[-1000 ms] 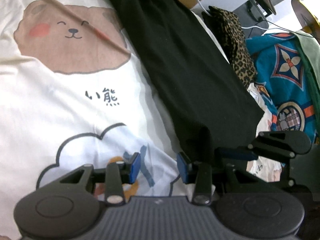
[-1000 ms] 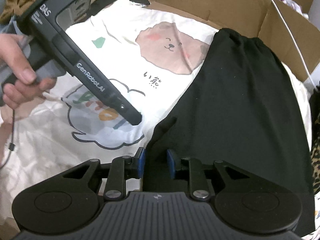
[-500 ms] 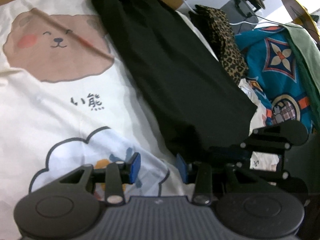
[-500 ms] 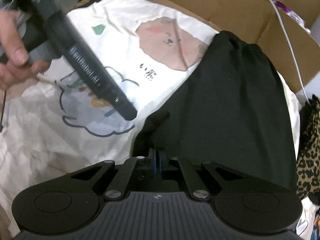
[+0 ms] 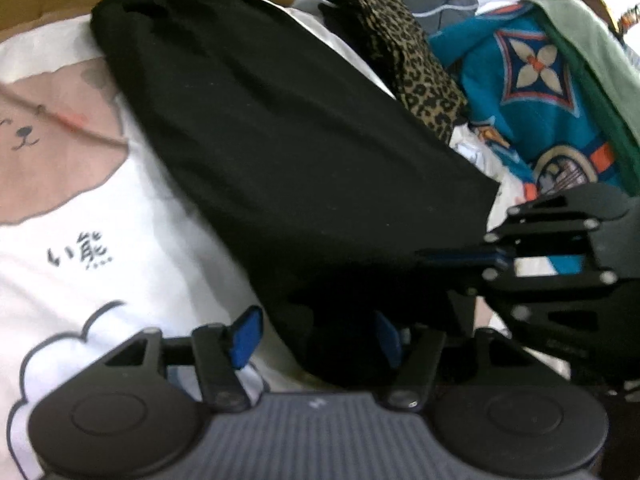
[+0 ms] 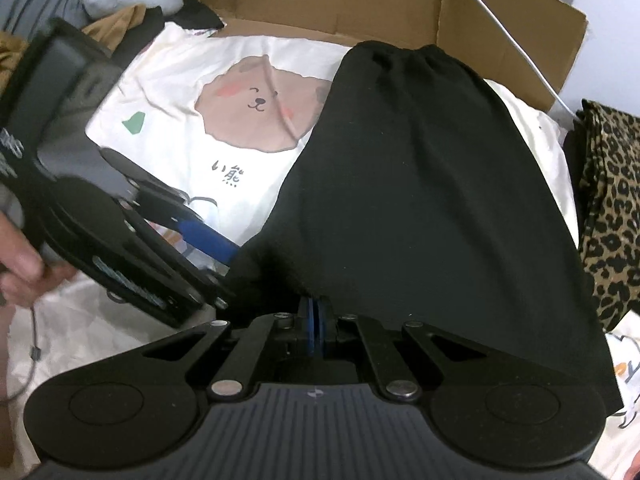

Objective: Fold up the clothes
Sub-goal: 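Close the left tool on the black shorts edge while the right tool holds the hem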

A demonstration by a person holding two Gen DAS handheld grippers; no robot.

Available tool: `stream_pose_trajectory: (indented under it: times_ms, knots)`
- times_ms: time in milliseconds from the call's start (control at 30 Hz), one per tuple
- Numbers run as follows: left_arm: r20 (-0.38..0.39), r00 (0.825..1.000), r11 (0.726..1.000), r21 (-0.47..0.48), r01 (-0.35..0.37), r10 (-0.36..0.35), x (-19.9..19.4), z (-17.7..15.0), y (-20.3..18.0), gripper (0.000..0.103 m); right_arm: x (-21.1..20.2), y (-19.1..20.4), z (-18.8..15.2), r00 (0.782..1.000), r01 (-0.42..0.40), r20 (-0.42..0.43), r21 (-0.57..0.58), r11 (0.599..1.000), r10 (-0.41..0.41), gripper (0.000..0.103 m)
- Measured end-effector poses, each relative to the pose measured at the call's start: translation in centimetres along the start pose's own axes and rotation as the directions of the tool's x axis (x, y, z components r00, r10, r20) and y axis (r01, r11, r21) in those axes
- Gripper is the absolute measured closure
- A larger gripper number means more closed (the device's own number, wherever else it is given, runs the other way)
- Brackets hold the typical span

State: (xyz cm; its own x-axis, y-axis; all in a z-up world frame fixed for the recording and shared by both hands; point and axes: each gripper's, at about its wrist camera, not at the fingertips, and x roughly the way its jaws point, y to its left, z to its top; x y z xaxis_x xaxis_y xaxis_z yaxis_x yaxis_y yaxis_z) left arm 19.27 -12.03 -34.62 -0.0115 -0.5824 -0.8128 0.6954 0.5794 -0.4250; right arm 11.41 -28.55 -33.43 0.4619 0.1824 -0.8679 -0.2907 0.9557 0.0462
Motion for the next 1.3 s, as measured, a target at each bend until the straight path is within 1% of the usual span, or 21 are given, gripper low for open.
stream_pose_trajectory:
  times_ms: [100, 233, 333, 467, 600, 700, 767, 800, 867, 900, 933, 1000, 1033, 1067, 1100, 1167, 1300]
  knots:
    - [-0.003, 0.999, 0.998, 0.046, -0.044, 0.044, 1.2, 0.0, -0.9, 0.039, -0.3, -0.3, 0.0, 1.000, -0.018, 0.009, 0.012, 1.000, 0.018, 0.102]
    - [0.034, 0.991, 0.981, 0.139, -0.133, 0.129, 2.1, -0.7, -2.1, 0.036, -0.6, -0.8, -0.1, 0.999, -0.026, 0.020, 0.020, 0.999, 0.026, 0.102]
    - [0.064, 0.987, 0.976, 0.155, -0.156, 0.148, 2.6, -0.9, -2.4, 0.034, -0.8, -1.0, -0.3, 0.999, -0.032, 0.025, 0.023, 0.999, 0.031, 0.102]
    - [0.095, 0.979, 0.972, 0.136, -0.190, 0.178, 2.5, -0.7, -2.2, 0.033, -1.0, -1.2, -0.4, 0.999, -0.044, 0.028, 0.031, 0.999, 0.043, 0.102]
    - [0.125, 0.964, 0.961, 0.121, -0.249, 0.234, 2.0, -0.6, -1.8, 0.036, -1.2, -1.2, -0.6, 0.997, -0.066, 0.029, 0.034, 0.997, 0.065, 0.102]
    - [0.132, 0.958, 0.959, 0.094, -0.269, 0.255, 1.4, -1.1, -1.1, 0.041, -1.2, -1.4, -1.0, 0.996, -0.085, 0.024, 0.047, 0.995, 0.084, 0.102]
    - [0.138, 0.954, 0.957, 0.084, -0.278, 0.265, 1.0, -1.5, -0.8, 0.049, -1.1, -1.4, -1.1, 0.995, -0.099, 0.017, 0.055, 0.994, 0.098, 0.102]
    - [0.141, 0.953, 0.955, 0.088, -0.283, 0.269, 0.7, -1.7, -0.8, 0.051, -1.0, -1.4, -1.1, 0.995, -0.101, 0.014, 0.058, 0.993, 0.101, 0.101]
    - [0.151, 0.948, 0.951, 0.094, -0.296, 0.280, -0.1, -2.2, -0.6, 0.060, -1.1, -1.4, -1.1, 0.995, -0.103, 0.020, 0.058, 0.993, 0.102, 0.100]
    - [0.156, 0.945, 0.948, 0.092, -0.303, 0.287, -0.5, -2.5, -0.4, 0.062, -1.2, -1.4, -1.1, 0.994, -0.103, 0.026, 0.058, 0.993, 0.102, 0.100]
    - [0.156, 0.945, 0.949, 0.085, -0.303, 0.288, -0.8, -2.6, -0.1, 0.067, -1.3, -1.4, -1.1, 0.994, -0.109, 0.032, 0.062, 0.992, 0.107, 0.100]
    - [0.151, 0.951, 0.957, 0.067, -0.282, 0.270, -1.2, -2.9, 0.5, 0.077, -1.5, -1.6, -1.0, 0.992, -0.122, 0.044, 0.073, 0.990, 0.119, 0.099]
    - [0.146, 0.956, 0.962, 0.068, -0.265, 0.254, -1.3, -3.1, 0.7, 0.088, -1.6, -1.7, -1.0, 0.990, -0.133, 0.049, 0.086, 0.987, 0.129, 0.099]
    - [0.144, 0.959, 0.964, 0.078, -0.255, 0.243, -1.5, -3.3, 0.7, 0.094, -1.6, -1.9, -0.9, 0.989, -0.145, 0.053, 0.102, 0.984, 0.140, 0.099]
    - [0.144, 0.960, 0.964, 0.084, -0.252, 0.238, -1.7, -3.4, 0.7, 0.094, -1.6, -2.1, -0.9, 0.987, -0.157, 0.057, 0.117, 0.981, 0.151, 0.099]
    - [0.144, 0.962, 0.967, 0.078, -0.244, 0.232, -2.0, -3.6, 1.0, 0.094, -1.3, -2.6, -0.9, 0.989, -0.144, 0.053, 0.136, 0.980, 0.138, 0.099]
    - [0.133, 0.965, 0.970, 0.058, -0.236, 0.226, -2.7, -4.0, 1.9, 0.095, 0.6, -3.5, -1.8, 0.993, -0.113, 0.001, 0.174, 0.978, 0.115, 0.099]
